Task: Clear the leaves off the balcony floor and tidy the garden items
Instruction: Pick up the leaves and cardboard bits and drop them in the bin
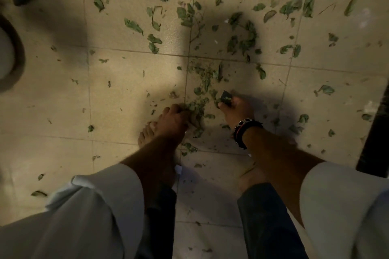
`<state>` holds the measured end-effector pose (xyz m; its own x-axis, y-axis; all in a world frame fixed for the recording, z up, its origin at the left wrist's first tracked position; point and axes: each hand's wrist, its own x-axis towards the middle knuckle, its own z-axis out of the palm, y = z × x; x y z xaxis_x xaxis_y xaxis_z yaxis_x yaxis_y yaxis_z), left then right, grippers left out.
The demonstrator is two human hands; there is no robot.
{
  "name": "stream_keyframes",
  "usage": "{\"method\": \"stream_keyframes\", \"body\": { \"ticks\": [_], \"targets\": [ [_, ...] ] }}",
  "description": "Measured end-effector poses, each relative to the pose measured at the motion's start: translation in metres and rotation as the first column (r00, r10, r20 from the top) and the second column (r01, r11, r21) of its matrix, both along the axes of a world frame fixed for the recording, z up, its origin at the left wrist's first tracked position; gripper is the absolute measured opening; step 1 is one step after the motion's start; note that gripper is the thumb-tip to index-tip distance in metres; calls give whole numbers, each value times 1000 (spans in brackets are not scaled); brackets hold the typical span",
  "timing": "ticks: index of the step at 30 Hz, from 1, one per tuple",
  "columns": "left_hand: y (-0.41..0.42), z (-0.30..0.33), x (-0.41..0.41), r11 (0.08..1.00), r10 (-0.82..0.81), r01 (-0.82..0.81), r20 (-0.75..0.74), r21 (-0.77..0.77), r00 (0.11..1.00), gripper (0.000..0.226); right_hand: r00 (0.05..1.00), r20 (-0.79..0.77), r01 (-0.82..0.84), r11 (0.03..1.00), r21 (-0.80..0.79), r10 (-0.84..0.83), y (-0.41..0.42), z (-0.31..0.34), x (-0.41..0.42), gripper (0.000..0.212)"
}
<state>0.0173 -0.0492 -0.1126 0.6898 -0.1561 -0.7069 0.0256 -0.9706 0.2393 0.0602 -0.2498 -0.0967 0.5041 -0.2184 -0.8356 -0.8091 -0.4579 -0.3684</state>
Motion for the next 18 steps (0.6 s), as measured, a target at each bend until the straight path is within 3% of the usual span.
{"method": "stream_keyframes", "body": {
  "ticks": [5, 9, 12, 14, 15, 18],
  "targets": [
    [3, 3, 0, 999, 4, -4, -6, -34, 1000, 44, 999, -34, -39, 999, 26, 40, -8, 2, -12, 30],
    [8, 22, 5, 941, 271, -272, -34, -202, 962, 22, 982, -98, -139, 971, 197, 161, -9, 10, -18, 30],
    [6, 36, 21, 779, 531, -534, -106, -328, 840, 20, 922, -59, -346, 882, 320, 383, -2, 15, -18, 42],
    [1, 41, 33, 670, 600, -628, -209, -396, 772, 23, 911, -2, -387, 857, 340, 412, 7, 20, -16, 47],
    [-3, 43, 38, 605, 621, -670, -273, -429, 735, 24, 932, -2, -339, 873, 350, 363, 10, 22, -16, 47],
    [-22, 42, 45, 364, 689, -823, -468, -436, 553, 12, 998, -58, 10, 953, 304, 8, 20, 26, -14, 33]
  ]
}}
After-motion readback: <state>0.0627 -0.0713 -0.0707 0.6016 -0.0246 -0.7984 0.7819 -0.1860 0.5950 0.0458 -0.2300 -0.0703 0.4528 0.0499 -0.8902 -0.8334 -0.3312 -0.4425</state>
